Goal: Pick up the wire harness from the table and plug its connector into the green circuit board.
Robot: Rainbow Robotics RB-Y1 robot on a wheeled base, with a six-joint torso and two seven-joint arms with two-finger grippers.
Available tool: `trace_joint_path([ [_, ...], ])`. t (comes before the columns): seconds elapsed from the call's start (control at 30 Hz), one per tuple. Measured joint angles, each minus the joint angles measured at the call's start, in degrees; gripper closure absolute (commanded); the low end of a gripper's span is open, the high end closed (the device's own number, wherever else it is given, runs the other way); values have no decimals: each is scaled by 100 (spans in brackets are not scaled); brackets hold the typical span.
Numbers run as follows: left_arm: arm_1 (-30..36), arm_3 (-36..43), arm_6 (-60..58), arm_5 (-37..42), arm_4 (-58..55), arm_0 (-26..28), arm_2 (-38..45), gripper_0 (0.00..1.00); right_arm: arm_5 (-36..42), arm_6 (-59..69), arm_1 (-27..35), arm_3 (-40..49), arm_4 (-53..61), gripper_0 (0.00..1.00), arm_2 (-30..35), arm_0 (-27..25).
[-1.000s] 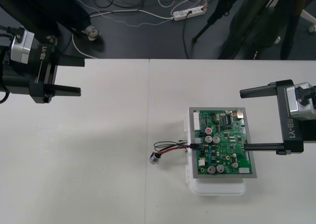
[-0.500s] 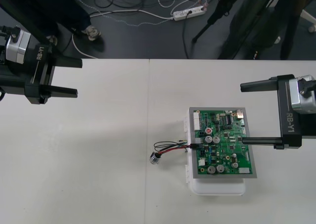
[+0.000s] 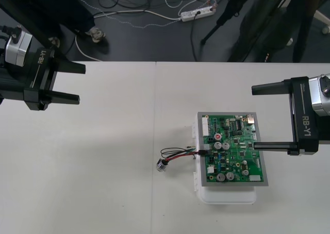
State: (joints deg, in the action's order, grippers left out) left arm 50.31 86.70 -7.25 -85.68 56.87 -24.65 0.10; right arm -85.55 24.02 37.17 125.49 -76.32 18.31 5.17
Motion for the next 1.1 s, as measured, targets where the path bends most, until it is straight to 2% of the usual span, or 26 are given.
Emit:
trace_joint_path([
  [0.1, 0, 1, 0, -1, 0, 0, 3, 27, 0, 0, 0, -1, 2, 0, 0, 0],
  [1.1, 1, 3, 0, -1, 0, 0, 4, 27, 0, 0, 0, -2, 4, 0, 0, 0],
])
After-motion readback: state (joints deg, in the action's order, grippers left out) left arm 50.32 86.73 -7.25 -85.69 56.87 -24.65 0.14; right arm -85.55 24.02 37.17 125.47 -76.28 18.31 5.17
